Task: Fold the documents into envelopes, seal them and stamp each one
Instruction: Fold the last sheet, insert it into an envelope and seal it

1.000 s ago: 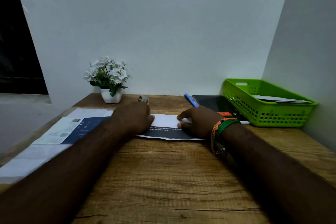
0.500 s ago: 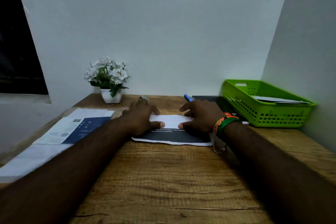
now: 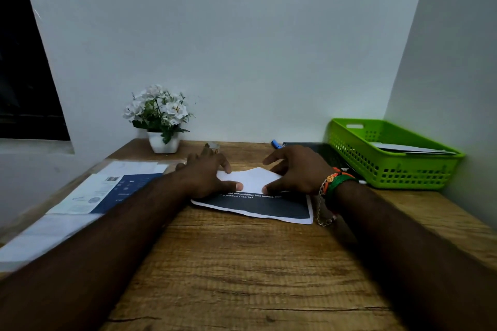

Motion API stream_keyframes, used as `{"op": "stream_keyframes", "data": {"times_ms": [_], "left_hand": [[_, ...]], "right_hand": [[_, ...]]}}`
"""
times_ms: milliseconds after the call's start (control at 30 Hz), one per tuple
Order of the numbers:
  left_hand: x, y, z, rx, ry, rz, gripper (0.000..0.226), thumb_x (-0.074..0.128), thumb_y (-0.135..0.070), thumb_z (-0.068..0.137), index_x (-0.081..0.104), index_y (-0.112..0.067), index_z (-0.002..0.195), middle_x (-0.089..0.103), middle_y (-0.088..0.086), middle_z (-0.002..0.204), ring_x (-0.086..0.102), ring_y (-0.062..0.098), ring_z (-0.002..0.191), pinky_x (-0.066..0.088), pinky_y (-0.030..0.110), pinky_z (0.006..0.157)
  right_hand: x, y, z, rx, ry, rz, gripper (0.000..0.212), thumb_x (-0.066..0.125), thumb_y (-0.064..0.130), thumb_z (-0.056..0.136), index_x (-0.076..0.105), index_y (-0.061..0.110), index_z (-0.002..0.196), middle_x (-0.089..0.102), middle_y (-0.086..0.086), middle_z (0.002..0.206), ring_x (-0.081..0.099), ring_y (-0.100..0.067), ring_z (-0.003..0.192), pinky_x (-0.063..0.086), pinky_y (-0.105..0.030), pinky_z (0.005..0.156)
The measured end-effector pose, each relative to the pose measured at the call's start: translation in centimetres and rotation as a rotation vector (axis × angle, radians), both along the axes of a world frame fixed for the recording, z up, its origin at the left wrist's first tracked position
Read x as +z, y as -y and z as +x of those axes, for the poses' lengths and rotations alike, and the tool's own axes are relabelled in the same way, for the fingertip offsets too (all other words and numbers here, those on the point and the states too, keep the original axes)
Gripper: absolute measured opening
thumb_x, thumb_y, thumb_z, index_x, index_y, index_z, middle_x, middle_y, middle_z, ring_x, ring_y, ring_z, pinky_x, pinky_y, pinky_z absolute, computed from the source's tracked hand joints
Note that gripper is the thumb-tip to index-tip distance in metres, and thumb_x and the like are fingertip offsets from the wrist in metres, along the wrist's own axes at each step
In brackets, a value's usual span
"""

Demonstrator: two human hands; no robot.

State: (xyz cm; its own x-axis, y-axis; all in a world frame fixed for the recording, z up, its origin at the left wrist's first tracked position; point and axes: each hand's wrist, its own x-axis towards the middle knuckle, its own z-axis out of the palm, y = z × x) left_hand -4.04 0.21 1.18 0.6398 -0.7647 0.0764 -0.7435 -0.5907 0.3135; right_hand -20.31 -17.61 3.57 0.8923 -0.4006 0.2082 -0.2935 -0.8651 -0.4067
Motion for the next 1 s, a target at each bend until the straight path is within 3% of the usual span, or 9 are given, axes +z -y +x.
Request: {"op": "stream_keyframes", "data": {"times_ms": [133,267,400,533,700,800,1000], "left_hand": [[0.1,0.0,-0.6,-0.075,-0.001,-0.045,0.055,0.070,-0.060,0.085,0.046,-0.046,0.133,0.042,-0.011,0.151,0.031,0.025,0.143,0.028,0.059,0.114],[0.4,0.2,-1.0,-0.143,0.039,-0.047,0.065,0.069,-0.053,0.089,0.037,-0.045,0.144,0.039,-0.013,0.155,0.029,0.024,0.145,0.029,0.060,0.113],[0.6,0.3,-1.0,-0.144,0.091,-0.081,0.063,0.074,-0.054,0.083,0.042,-0.046,0.136,0.041,-0.012,0.148,0.032,0.022,0.140,0.031,0.057,0.111],[0.6,0.2,-1.0,-0.177,0.186,-0.091,0.058,0.072,-0.058,0.082,0.043,-0.047,0.131,0.046,-0.013,0.138,0.036,0.019,0.133,0.033,0.053,0.109],[0.3,1.4,-2.1,-0.255,0.208,-0.444,0.031,0.046,-0.064,0.087,0.055,-0.047,0.111,0.060,-0.024,0.107,0.054,0.008,0.108,0.044,0.051,0.097],[0.8,1.7,-2.4,-0.203,0.206,-0.529,0.021,0.051,-0.055,0.086,0.062,-0.045,0.100,0.068,-0.021,0.097,0.061,0.008,0.099,0.048,0.050,0.094],[1.6,-0.6,0.3,-0.025,0.207,-0.483,0.011,0.068,-0.045,0.092,0.074,-0.037,0.093,0.070,-0.020,0.090,0.064,0.008,0.094,0.049,0.045,0.095]], "right_hand": [[-0.5,0.3,0.4,0.014,0.163,0.122,0.059,0.093,0.043,0.044,0.075,0.028,0.099,0.077,0.009,0.085,0.072,-0.001,0.083,0.060,-0.036,0.086],[0.0,0.3,0.2,0.002,0.326,0.162,0.037,0.094,0.028,0.058,0.078,0.023,0.091,0.076,0.005,0.077,0.072,-0.004,0.076,0.058,-0.027,0.081],[-0.1,0.7,0.2,0.007,0.365,0.055,0.024,0.089,0.036,0.068,0.079,0.025,0.087,0.073,0.009,0.074,0.068,-0.003,0.076,0.054,-0.023,0.075],[-0.4,0.8,0.7,0.073,0.360,0.018,0.007,0.080,0.030,0.079,0.075,0.025,0.076,0.066,0.012,0.066,0.062,-0.003,0.068,0.048,-0.024,0.067],[-0.6,0.9,1.4,0.125,0.379,0.074,0.011,0.078,0.030,0.081,0.073,0.022,0.076,0.064,0.012,0.066,0.057,-0.001,0.062,0.045,-0.025,0.064],[-0.5,0.6,1.3,0.126,0.380,0.061,0.011,0.078,0.030,0.081,0.072,0.022,0.077,0.066,0.011,0.070,0.058,-0.001,0.066,0.047,-0.025,0.066],[0.0,1.4,0.6,0.060,0.378,0.049,0.015,0.078,0.028,0.082,0.069,0.029,0.070,0.068,0.015,0.073,0.058,0.002,0.073,0.039,-0.019,0.065]]}}
